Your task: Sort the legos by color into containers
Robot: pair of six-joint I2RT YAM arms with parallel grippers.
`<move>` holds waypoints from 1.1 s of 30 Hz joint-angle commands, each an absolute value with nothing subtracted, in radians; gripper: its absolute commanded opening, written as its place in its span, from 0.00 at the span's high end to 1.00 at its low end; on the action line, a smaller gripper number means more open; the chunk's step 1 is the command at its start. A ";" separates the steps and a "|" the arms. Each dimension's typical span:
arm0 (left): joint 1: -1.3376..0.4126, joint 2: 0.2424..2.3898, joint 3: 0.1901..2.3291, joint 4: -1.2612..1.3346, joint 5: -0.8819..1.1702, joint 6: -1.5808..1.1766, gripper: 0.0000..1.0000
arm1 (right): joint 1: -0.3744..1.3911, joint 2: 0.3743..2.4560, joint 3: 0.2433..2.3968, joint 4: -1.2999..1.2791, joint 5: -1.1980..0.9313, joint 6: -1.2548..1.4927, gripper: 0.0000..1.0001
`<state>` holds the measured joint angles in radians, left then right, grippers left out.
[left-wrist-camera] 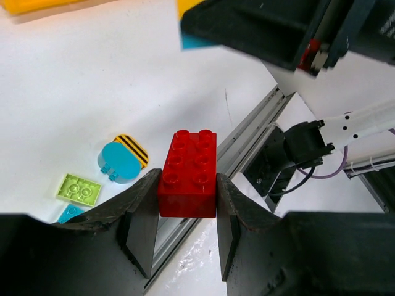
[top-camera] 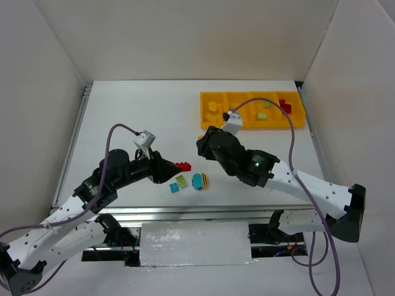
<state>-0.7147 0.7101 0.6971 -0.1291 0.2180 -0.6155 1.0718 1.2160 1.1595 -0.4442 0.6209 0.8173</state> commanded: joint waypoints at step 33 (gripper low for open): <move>-0.716 0.729 0.799 -0.218 0.060 -0.660 1.00 | 0.661 1.470 0.979 -0.534 0.235 0.612 1.00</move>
<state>-0.7147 0.7479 0.7498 -0.2111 0.0853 -0.6586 0.6796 1.3918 0.9386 -0.5220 0.2237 0.5976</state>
